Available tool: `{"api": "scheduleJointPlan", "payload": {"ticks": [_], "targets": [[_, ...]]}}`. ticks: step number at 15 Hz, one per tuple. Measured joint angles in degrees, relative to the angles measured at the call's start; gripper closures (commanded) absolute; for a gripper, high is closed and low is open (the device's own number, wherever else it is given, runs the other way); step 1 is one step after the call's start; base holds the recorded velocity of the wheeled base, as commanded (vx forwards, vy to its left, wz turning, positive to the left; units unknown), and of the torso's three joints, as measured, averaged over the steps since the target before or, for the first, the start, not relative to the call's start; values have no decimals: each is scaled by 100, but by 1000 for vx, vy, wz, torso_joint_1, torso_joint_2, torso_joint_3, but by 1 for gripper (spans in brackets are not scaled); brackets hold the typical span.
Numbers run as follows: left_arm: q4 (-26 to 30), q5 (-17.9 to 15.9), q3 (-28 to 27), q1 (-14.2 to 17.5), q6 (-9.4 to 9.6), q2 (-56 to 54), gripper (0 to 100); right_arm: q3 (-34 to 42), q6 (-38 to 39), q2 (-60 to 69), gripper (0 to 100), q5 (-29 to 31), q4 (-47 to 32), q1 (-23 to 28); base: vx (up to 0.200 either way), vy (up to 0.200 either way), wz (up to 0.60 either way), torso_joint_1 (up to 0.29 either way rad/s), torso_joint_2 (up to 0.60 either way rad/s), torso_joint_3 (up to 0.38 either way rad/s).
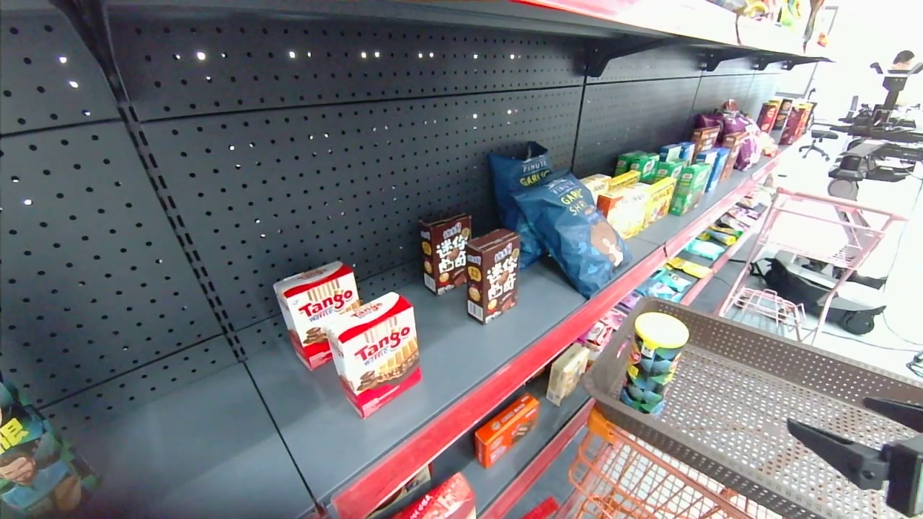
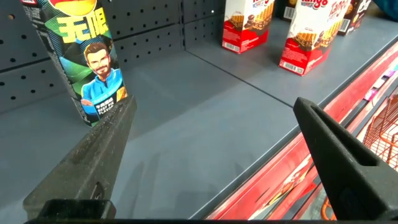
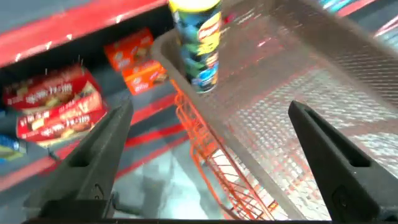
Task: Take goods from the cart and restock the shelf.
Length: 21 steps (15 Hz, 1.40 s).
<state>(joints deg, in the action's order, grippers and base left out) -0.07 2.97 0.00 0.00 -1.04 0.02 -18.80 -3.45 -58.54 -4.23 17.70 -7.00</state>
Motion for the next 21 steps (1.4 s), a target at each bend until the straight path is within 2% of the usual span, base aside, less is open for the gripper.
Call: {"api": "scheduleJointPlan", "payload": {"ticks": [5, 10, 13, 17, 21], "targets": [[0, 0, 0, 0, 2, 0, 0, 76, -49, -1803, 0, -280, 1991, -234, 0, 0, 0, 0, 0, 0], [0, 0, 0, 0, 0, 0, 0, 133, -221, -3068, 0, -268, 3046, -386, 0, 0, 0, 0, 0, 0], [0, 0, 0, 0, 0, 0, 0, -156, -243, -4046, 0, -263, 3881, -328, 0, 0, 0, 0, 0, 0], [0, 0, 0, 0, 0, 0, 0, -1165, -249, -5196, 0, -201, 4114, -260, 0, 0, 0, 0, 0, 0], [0, 0, 0, 0, 2, 0, 0, -1692, -319, -5919, 0, -195, 4222, -297, 0, 0, 0, 0, 0, 0]]}}
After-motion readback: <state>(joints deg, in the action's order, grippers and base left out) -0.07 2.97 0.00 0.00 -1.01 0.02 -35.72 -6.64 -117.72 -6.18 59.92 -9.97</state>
